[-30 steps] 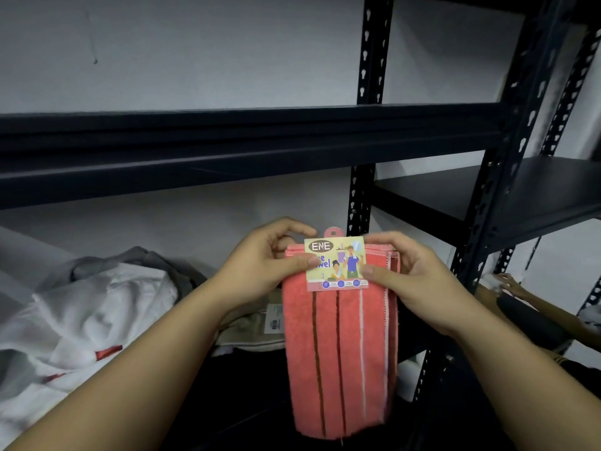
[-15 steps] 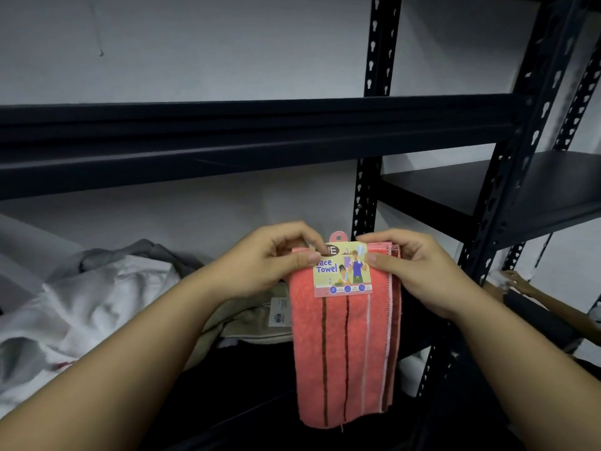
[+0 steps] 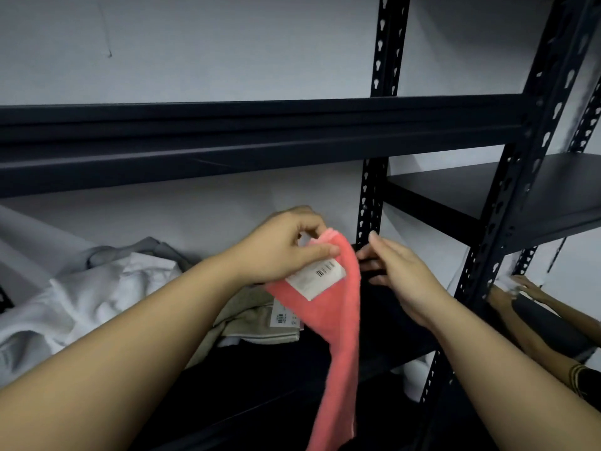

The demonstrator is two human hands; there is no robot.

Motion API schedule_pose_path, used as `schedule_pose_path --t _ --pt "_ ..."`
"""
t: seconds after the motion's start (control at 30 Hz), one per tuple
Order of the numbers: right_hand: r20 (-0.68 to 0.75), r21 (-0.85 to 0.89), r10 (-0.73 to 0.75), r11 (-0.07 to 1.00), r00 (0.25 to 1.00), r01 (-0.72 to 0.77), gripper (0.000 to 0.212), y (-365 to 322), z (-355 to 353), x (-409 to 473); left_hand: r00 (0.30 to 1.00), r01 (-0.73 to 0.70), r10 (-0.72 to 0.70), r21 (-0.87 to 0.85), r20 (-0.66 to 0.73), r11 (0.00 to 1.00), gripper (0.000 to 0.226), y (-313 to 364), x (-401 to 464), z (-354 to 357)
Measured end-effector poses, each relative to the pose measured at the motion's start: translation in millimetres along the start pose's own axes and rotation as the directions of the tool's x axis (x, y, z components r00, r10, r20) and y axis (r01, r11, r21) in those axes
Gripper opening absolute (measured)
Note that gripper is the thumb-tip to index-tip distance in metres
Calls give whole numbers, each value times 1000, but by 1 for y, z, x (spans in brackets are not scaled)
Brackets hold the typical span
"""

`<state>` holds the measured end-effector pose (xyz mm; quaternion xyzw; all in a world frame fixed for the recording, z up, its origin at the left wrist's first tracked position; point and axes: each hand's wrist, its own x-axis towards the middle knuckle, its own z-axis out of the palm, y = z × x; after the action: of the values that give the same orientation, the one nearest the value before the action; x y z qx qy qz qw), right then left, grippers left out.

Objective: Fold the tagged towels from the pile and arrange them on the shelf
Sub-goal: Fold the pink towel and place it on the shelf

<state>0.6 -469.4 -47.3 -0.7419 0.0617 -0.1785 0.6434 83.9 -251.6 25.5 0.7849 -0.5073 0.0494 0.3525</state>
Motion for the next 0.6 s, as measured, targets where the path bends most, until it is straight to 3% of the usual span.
schedule_pose_path --t 0.07,0.13,0.27,0.4,0.5,0.6 --pt "190 60 -60 997 980 49 52 -9 -4 -7 995 92 -93 32 29 995 24 4 6 -5" --pt "324 -17 -139 988 936 152 49 -15 0 -15 988 128 -136 117 67 985 22 8 12 -8" --pt "365 -98 -161 973 917 210 26 -13 14 -15 979 137 -161 185 121 973 20 15 16 -13" --pt "436 -152 -3 985 900 78 20 15 9 -7 975 188 -212 275 60 943 22 8 12 -24" --pt "540 -329 180 944 822 9 22 43 -9 0 957 287 -286 248 -43 925 22 -11 0 -34" --pt "557 -393 333 913 761 -112 23 64 -31 5 917 397 -383 197 -106 896 26 -37 -21 -41"
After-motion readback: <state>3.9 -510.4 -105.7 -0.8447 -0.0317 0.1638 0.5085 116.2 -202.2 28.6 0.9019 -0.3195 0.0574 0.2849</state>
